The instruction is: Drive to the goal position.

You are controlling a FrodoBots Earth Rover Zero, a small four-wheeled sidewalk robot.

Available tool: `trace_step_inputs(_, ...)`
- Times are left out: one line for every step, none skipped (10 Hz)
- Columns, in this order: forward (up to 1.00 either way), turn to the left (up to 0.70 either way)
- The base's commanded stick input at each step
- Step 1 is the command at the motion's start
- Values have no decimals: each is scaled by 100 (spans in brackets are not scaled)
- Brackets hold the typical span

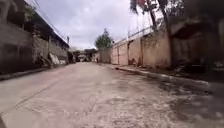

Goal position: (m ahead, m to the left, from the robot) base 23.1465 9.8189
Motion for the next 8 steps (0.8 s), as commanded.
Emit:
trace_step_inputs(100, 3)
trace_step_inputs(100, 4)
trace_step_inputs(100, 4)
trace_step_inputs(100, 4)
trace_step_inputs(100, 4)
trace_step_inputs(100, 4)
trace_step_inputs(100, 3)
trace_step_inputs(100, 4)
